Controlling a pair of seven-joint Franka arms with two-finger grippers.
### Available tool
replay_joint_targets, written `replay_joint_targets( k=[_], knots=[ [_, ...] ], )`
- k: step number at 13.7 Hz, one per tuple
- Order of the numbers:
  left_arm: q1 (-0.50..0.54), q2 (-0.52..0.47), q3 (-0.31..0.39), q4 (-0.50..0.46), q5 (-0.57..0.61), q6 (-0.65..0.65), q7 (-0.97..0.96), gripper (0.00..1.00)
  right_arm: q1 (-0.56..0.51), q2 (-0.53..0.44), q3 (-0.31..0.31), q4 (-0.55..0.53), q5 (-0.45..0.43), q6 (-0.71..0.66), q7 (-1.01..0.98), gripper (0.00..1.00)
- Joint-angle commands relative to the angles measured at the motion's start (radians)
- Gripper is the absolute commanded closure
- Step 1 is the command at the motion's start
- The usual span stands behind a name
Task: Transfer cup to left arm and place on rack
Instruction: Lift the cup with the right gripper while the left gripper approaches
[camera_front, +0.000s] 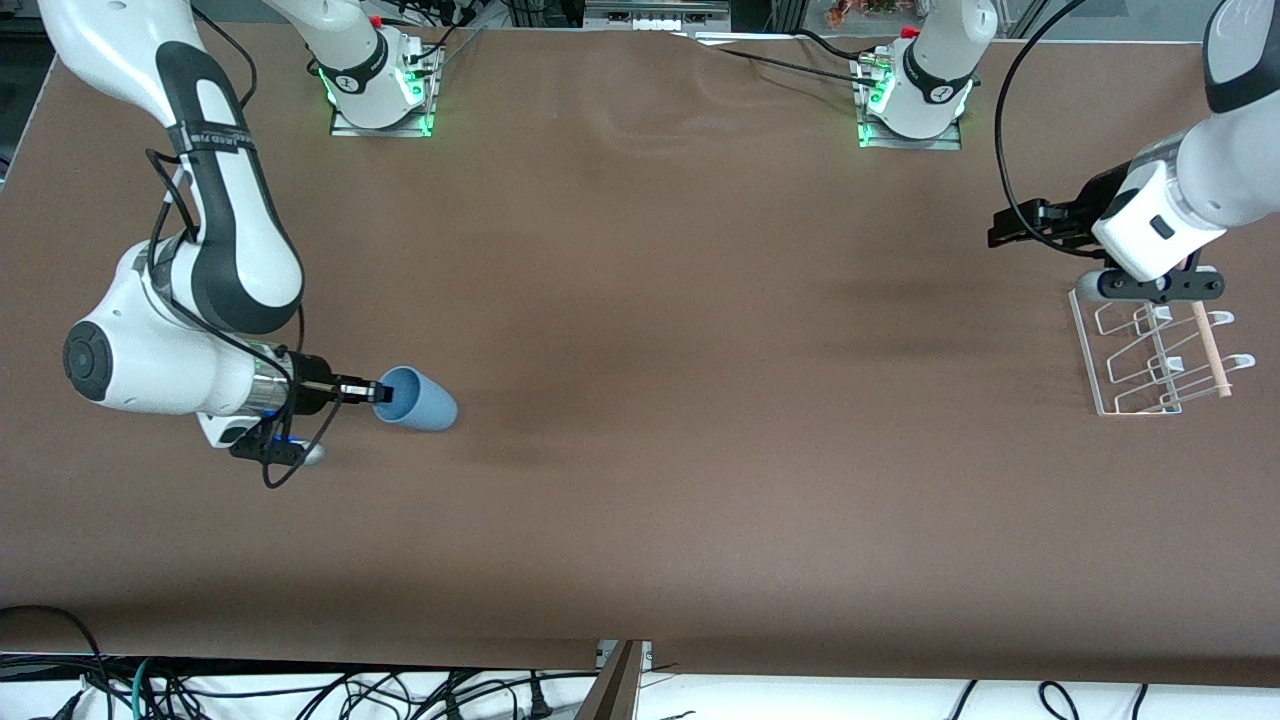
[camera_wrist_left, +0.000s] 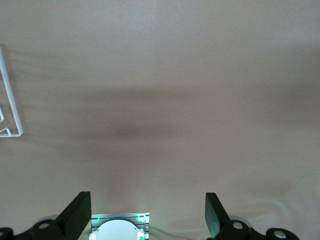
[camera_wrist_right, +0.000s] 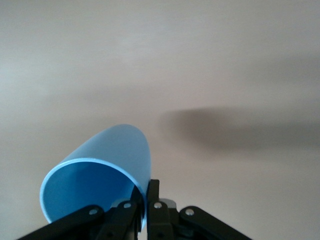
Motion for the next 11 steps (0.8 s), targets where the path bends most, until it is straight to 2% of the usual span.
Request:
replay_joint_targets(
  k=[1, 5, 8, 11],
  knots=[
    [0.004, 0.065, 0.003, 0.049, -0.063, -0.027, 0.123, 0.00, 0.055, 0.008, -0.002, 0.084, 0.092, -0.057, 0.132, 1.00],
    [0.067, 0.174, 0.007, 0.076, -0.220, -0.010, 0.484, 0.00, 0.077, 0.009, 0.042, 0.117, 0.324, -0.042, 0.244, 1.00],
    [0.087, 0.200, 0.007, 0.074, -0.301, 0.029, 0.761, 0.00, 0.127, 0.031, 0.052, 0.159, 0.358, -0.035, 0.281, 1.00],
    [0.078, 0.198, 0.001, 0.071, -0.370, 0.093, 0.962, 0.00, 0.196, 0.061, 0.052, 0.200, 0.468, 0.043, 0.343, 1.00]
  ],
)
